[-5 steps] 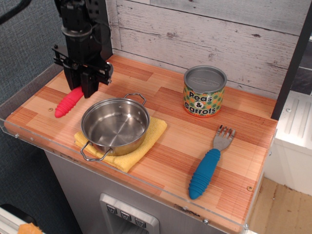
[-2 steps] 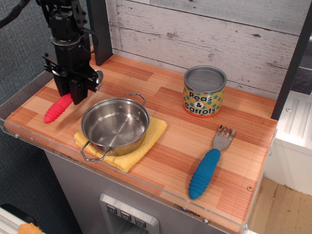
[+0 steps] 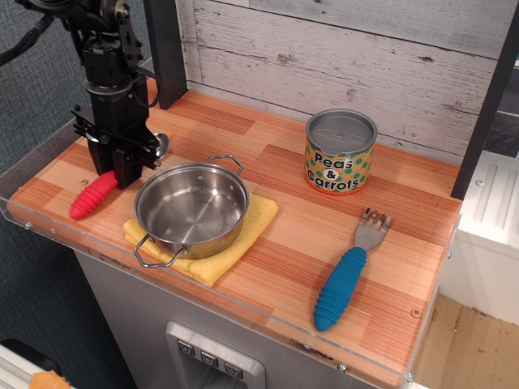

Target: PICK UP THE SPOON AND KEEP ANOTHER SIDE OF THE TABLE

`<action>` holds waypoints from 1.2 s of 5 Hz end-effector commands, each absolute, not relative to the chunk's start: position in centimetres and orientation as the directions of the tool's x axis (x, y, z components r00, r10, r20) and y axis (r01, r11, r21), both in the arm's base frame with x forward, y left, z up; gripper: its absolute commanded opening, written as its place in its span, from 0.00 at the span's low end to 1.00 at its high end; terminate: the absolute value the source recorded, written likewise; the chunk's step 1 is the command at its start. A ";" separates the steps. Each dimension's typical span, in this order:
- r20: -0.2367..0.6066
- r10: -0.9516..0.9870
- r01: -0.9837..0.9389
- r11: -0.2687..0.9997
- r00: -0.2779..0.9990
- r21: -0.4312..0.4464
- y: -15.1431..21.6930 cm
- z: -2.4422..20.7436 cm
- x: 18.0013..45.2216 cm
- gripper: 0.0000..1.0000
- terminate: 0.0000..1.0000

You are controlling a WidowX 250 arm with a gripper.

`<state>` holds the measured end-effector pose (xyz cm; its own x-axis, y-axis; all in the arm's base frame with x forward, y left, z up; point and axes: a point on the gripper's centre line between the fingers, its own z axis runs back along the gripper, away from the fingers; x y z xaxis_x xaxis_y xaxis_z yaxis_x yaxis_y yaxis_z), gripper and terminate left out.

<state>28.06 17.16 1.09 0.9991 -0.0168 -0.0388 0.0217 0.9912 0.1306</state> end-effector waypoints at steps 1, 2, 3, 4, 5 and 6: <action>0.007 -0.013 0.011 0.985 1.000 0.173 18.7 2.5 27.5 0.00 0.00; -0.016 -0.034 0.036 0.984 0.999 0.174 18.6 2.3 27.5 0.00 0.00; -0.027 -0.044 0.047 0.985 0.999 0.166 18.6 2.1 27.6 1.00 0.00; -0.025 -0.038 0.042 0.985 0.999 0.170 18.6 2.5 27.6 1.00 0.00; -0.004 -0.011 0.012 0.984 1.000 0.176 18.2 3.4 27.5 1.00 0.00; 0.033 -0.003 -0.003 0.984 0.999 0.177 17.6 5.0 27.6 1.00 0.00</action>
<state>28.20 17.45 3.31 0.9998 0.0169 -0.0081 -0.0156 0.9894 0.1444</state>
